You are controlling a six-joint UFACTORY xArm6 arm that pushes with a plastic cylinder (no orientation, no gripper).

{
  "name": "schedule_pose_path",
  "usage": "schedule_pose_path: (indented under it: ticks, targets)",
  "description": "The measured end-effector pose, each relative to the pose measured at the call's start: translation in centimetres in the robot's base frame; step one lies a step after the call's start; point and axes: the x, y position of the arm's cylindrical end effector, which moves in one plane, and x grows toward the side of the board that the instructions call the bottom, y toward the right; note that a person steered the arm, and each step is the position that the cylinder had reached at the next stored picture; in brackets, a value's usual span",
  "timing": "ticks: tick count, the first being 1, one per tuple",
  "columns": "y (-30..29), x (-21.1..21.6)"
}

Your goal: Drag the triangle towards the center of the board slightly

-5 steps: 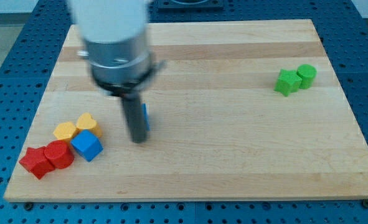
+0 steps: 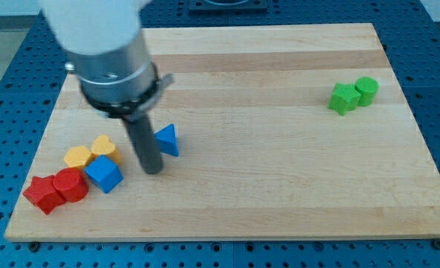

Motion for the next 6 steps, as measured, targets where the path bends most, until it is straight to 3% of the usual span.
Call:
schedule_pose_path:
  ticks: [2,3,4,5,6]
  targets:
    - [3.5,-14.8]
    - [3.2,-18.7]
    - [9.1,-17.3]
    - [11.3,-11.6]
    - [8.6,-8.1]
